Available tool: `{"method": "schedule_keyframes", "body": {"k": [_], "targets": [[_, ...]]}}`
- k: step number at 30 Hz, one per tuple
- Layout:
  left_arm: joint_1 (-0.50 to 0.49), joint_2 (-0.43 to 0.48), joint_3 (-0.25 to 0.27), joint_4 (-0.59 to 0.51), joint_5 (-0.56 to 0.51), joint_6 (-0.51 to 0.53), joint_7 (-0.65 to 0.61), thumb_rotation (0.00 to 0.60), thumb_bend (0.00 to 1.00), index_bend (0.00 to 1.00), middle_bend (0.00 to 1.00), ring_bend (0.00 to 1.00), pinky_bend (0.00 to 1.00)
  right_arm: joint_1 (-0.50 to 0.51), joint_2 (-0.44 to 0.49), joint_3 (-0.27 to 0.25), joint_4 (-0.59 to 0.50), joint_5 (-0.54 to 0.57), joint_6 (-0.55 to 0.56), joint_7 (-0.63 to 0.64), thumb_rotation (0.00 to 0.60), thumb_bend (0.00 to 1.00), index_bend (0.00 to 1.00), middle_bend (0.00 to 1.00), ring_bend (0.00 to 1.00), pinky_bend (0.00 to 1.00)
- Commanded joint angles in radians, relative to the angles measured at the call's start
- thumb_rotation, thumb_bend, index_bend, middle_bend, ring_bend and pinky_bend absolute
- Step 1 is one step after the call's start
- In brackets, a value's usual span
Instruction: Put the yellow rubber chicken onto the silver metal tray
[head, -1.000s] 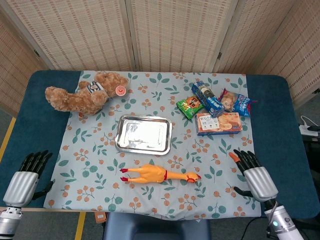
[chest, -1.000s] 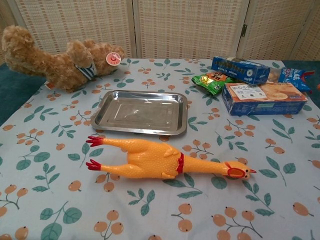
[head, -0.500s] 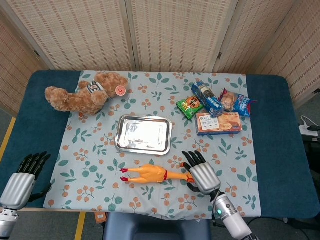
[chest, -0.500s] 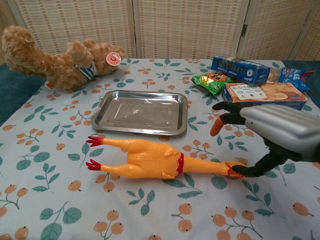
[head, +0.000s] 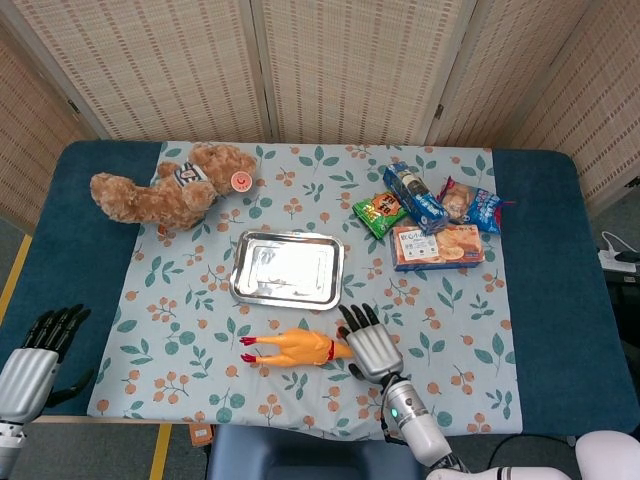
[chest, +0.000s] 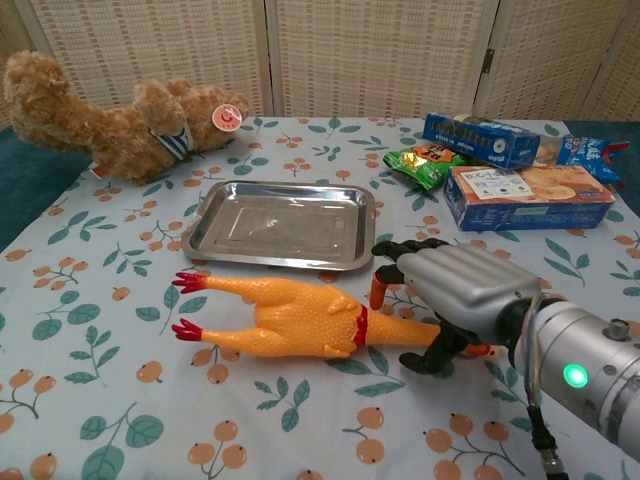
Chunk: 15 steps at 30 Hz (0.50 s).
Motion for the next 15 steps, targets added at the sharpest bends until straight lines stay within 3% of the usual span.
{"method": "schedule_keyframes", "body": {"k": [1, 5, 9, 15], "targets": [[-0.001, 0.003, 0.000, -0.001, -0.002, -0.003, -0.004, 0.600, 0.34, 0.00, 0.00, 0.00, 0.06, 0.005, -0.013, -0.009, 0.017, 0.002, 0.014, 0.003, 0.600, 0.26, 0.44, 0.10, 0.00, 0.03], [-0.004, 0.006, 0.004, -0.004, 0.000, -0.014, -0.006, 0.600, 0.35, 0.00, 0.00, 0.00, 0.06, 0.008, -0.025, -0.025, 0.037, -0.001, 0.037, -0.006, 0.600, 0.27, 0.59, 0.24, 0.11, 0.18], [-0.009, 0.008, 0.005, -0.009, -0.004, -0.027, -0.001, 0.600, 0.35, 0.00, 0.00, 0.00, 0.06, 0.010, -0.024, -0.032, 0.037, -0.002, 0.057, -0.008, 0.600, 0.29, 0.71, 0.39, 0.30, 0.42], [-0.014, 0.004, 0.011, -0.011, 0.009, -0.035, 0.007, 0.600, 0.35, 0.00, 0.00, 0.00, 0.07, -0.003, -0.030, -0.036, 0.054, -0.136, 0.129, 0.092, 0.600, 0.32, 0.85, 0.52, 0.48, 0.65]]}}
